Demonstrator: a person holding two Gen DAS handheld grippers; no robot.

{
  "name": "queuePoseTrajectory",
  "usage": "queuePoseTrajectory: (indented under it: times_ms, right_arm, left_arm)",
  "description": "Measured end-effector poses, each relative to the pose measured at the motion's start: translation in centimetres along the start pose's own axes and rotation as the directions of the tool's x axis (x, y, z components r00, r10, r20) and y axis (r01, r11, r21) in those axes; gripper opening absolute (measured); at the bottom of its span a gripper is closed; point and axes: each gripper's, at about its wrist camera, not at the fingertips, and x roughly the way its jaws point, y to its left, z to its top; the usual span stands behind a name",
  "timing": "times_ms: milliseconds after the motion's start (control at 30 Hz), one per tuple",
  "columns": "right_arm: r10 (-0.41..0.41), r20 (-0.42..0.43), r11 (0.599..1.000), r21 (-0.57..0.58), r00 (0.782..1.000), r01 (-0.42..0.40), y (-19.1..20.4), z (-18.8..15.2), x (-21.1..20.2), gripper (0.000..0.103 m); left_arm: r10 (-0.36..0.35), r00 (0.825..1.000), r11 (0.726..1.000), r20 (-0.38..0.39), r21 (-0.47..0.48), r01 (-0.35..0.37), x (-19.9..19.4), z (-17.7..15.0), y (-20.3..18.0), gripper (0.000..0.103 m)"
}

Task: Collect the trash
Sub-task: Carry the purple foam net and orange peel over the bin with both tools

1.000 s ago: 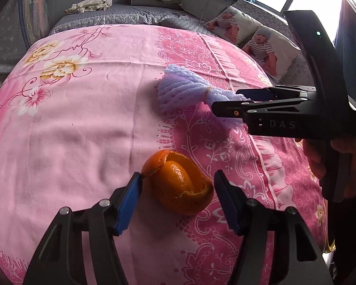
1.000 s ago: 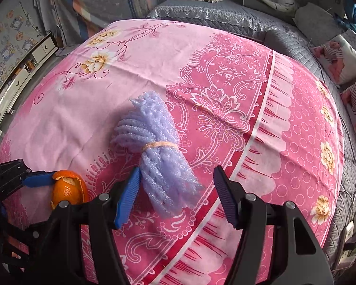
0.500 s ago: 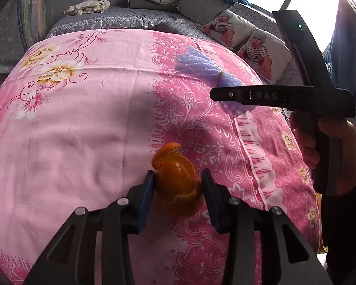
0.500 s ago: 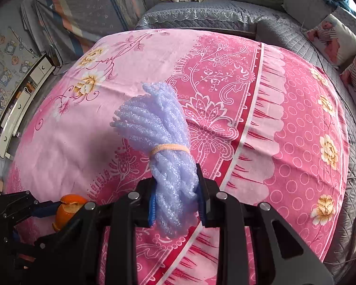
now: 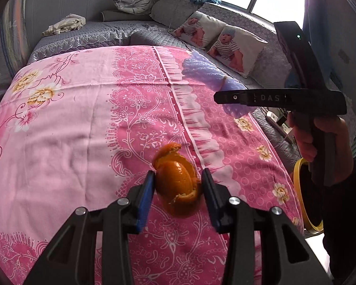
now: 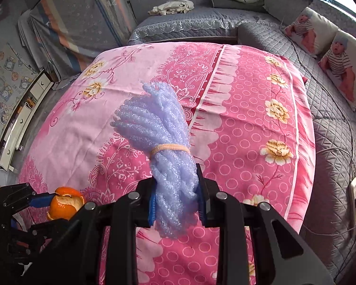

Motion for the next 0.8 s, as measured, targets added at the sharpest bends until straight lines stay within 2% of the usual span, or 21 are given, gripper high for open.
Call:
queuePoseTrajectory:
  times_ms: [333, 633, 800]
  right_arm:
    - [-0.038, 0.047, 0.991, 0.128, 0.998, 0.032, -4.7, -6.2, -5.6, 0.025]
    - [-0.104, 0.088, 0.965, 0.250, 0.991, 0.079, -9.4, -11.7, -10.4, 0.025]
    - [-0.153, 0.113, 0.937, 0.331, 0.982, 0.107, -12.1, -15.3, -13.2, 0.025]
  left_arm:
    - [-0.101, 0.994, 0.985, -0.030, 0.138, 0.105, -1.1, -2.1, -7.1, 0.038]
    - [-0.178, 0.983, 0.952, -0.054, 0.245, 0.186, -1.3, -3.0, -13.2, 0.038]
    - [-0.212, 0.975, 0.926, -0.070, 0.304, 0.223, -1.2, -3.1, -16.5, 0.038]
